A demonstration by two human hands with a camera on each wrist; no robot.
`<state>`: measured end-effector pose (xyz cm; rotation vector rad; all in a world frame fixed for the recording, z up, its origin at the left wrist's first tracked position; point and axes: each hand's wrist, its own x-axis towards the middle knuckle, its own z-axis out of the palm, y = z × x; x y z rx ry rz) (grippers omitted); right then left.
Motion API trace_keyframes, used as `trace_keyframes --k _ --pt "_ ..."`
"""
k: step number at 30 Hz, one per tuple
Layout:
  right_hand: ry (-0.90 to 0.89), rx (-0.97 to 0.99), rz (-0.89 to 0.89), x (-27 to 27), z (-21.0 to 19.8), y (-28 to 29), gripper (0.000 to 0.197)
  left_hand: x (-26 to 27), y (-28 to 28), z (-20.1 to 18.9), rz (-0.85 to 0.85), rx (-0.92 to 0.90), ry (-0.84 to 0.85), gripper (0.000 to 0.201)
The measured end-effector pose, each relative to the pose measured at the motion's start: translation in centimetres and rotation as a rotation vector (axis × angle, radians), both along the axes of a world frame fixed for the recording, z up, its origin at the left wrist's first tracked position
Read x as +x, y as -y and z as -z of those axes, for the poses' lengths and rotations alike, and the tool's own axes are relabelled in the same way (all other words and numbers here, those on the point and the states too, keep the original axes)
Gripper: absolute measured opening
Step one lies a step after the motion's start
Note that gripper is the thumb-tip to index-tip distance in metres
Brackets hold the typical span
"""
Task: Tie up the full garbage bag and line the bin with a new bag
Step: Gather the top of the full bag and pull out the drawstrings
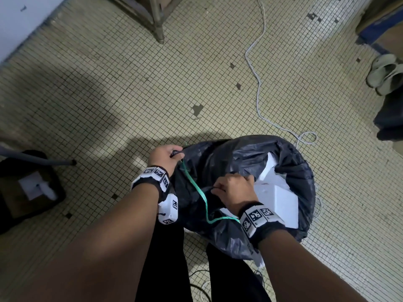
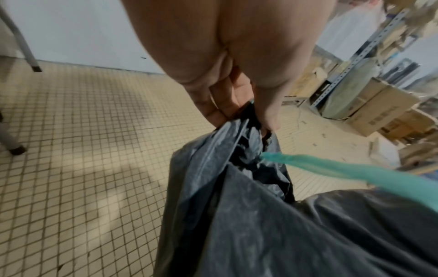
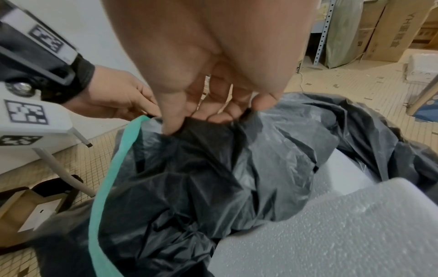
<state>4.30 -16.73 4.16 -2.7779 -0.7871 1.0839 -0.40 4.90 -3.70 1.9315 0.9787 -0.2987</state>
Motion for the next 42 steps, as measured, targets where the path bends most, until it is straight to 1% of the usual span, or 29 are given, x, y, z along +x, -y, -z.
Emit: trace_keyframes --k 3,4,6,7,8,10,11,12,14,15,18,19,20,23,24,25,27,28,31,34,36,38,42 --pt "0.036 -0.013 -0.067 1.0 -0.7 -1.3 0.031 -0.4 -0.1 -2.0 0.038 0.039 0.054 0.015" --pt "0.077 0.027 -0.075 1.5 -0.8 -1.9 0.032 -0.6 0.0 -2.7 0.045 0.042 0.081 0.015" --pt "0.182 0.164 -0.058 3.0 -0.6 -3.4 0.026 -1.2 0.4 -3.9 0.049 0.029 0.151 0.015" --pt "0.221 0.206 -0.055 3.9 -0.5 -4.4 0.028 -1.5 0.6 -4.5 0.060 0.034 0.184 0.015" --pt "0.232 0.214 -0.067 4.8 -0.3 -5.4 0.036 -1.8 0.8 -4.9 0.078 0.046 0.210 0.015" --pt "0.164 0.154 -0.125 6.4 0.2 -7.2 0.051 -2.5 1.1 -5.6 0.105 0.042 0.242 0.015" --pt "0.109 0.106 -0.165 7.1 0.4 -8.0 0.051 -2.8 1.2 -5.8 0.110 0.029 0.259 0.016" --pt "0.054 0.062 -0.207 7.7 0.7 -8.5 0.044 -3.0 1.3 -6.0 0.113 0.027 0.283 0.016" --pt "-0.019 0.020 -0.277 8.7 1.0 -9.1 0.017 -3.4 1.4 -6.2 0.110 0.048 0.325 0.017" --pt "-0.043 0.023 -0.299 9.1 0.9 -9.2 0.010 -3.6 1.4 -6.2 0.098 0.054 0.330 0.017" --pt "-0.129 0.072 -0.315 9.9 0.4 -8.5 0.009 -3.6 1.5 -6.1 0.063 0.060 0.298 0.020" --pt "-0.148 0.095 -0.305 10.1 0.1 -8.2 0.010 -3.4 1.6 -6.0 0.058 0.043 0.272 0.025" --pt "-0.161 0.119 -0.295 10.2 -0.1 -7.7 0.011 -3.1 1.6 -6.0 0.049 0.011 0.233 0.035" --pt "-0.171 0.173 -0.285 10.1 -0.6 -6.1 0.008 -2.2 1.7 -5.6 0.075 -0.097 0.079 0.074" --pt "-0.169 0.187 -0.280 10.0 -0.8 -5.5 0.008 -1.7 1.8 -5.5 0.112 -0.136 0.045 0.082" --pt "-0.163 0.200 -0.267 9.8 -1.0 -5.0 0.007 -1.3 1.9 -5.4 0.157 -0.167 0.023 0.084" --pt "-0.153 0.229 -0.232 9.5 -1.3 -4.1 0.007 -0.3 2.2 -5.3 0.216 -0.184 0.007 0.078" --pt "-0.153 0.241 -0.216 9.4 -1.4 -3.8 0.007 0.1 2.4 -5.3 0.217 -0.185 0.015 0.073" --pt "-0.160 0.252 -0.168 9.0 -1.9 -2.8 0.005 1.0 2.7 -5.8 0.143 -0.208 0.083 0.047" --pt "-0.131 0.303 -0.088 9.0 -2.2 -1.9 0.005 1.6 3.0 -6.4 0.164 -0.204 0.126 0.032" --pt "-0.109 0.346 -0.013 9.0 -2.5 -1.5 0.008 1.9 3.3 -6.7 0.153 -0.133 0.122 0.028" --pt "-0.085 0.382 0.026 9.0 -2.6 -1.3 0.013 2.1 3.5 -7.2 0.107 -0.045 0.136 0.026" --pt "-0.028 0.460 0.044 9.1 -2.8 -1.3 0.008 2.5 4.0 -8.3 0.105 0.016 0.280 0.024"
